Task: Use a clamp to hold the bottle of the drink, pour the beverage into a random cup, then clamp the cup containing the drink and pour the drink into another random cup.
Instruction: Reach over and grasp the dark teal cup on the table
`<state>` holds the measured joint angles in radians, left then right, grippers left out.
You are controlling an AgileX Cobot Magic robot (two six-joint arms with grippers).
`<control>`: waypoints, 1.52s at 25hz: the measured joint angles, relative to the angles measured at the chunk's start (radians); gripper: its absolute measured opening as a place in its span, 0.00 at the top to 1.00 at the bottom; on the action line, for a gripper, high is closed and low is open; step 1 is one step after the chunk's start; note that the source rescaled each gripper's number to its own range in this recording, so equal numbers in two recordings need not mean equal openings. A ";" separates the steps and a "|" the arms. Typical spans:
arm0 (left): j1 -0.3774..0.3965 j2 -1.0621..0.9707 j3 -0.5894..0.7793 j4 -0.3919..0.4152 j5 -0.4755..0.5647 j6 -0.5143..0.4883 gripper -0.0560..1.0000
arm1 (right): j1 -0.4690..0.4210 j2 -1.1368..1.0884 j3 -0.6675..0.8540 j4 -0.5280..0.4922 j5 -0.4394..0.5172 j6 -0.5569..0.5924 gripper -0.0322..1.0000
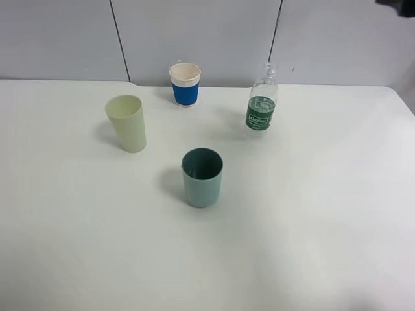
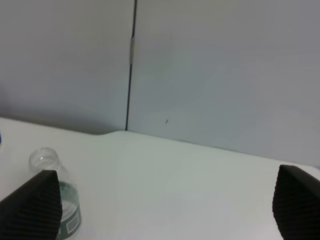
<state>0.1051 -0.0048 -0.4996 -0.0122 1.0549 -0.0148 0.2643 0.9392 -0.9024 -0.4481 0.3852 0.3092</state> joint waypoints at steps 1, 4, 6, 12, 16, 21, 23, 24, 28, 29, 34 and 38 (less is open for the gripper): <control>0.000 0.000 0.000 0.000 0.000 0.000 0.04 | 0.000 -0.031 0.000 0.000 0.026 0.000 0.31; 0.000 0.000 0.000 0.000 0.000 0.000 0.04 | 0.000 -0.127 0.000 0.000 0.131 0.000 0.31; 0.000 0.000 0.000 0.000 0.000 0.000 0.04 | 0.000 -0.177 0.000 0.001 0.214 -0.005 0.31; 0.000 0.000 0.000 0.000 0.000 0.000 0.04 | 0.000 -0.318 0.000 0.001 0.361 -0.050 0.31; 0.000 0.000 0.000 0.000 0.000 0.000 0.04 | 0.000 -0.404 0.000 0.001 0.426 -0.063 0.31; 0.000 0.000 0.000 0.000 0.000 0.000 0.04 | 0.000 -0.495 0.000 0.002 0.518 -0.100 0.32; 0.000 0.000 0.000 0.000 0.000 0.000 0.04 | 0.000 -0.524 0.000 0.003 0.544 -0.103 0.32; 0.000 0.000 0.000 0.000 0.000 0.000 0.04 | 0.000 -0.540 0.000 0.003 0.557 -0.103 0.32; 0.000 0.000 0.000 0.000 0.000 0.000 0.04 | 0.000 -0.612 0.000 0.026 0.611 -0.119 0.32; 0.000 0.000 0.000 0.000 0.000 0.000 0.04 | 0.000 -0.630 0.000 0.030 0.624 -0.128 0.32; 0.000 0.000 0.000 0.000 0.000 0.000 0.04 | 0.000 -0.726 0.004 0.063 0.691 -0.146 0.32; 0.000 0.000 0.000 0.000 0.000 0.000 0.04 | 0.000 -0.833 0.090 0.121 0.694 -0.174 0.32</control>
<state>0.1051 -0.0048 -0.4996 -0.0122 1.0549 -0.0148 0.2643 0.1067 -0.8121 -0.3269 1.0792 0.1357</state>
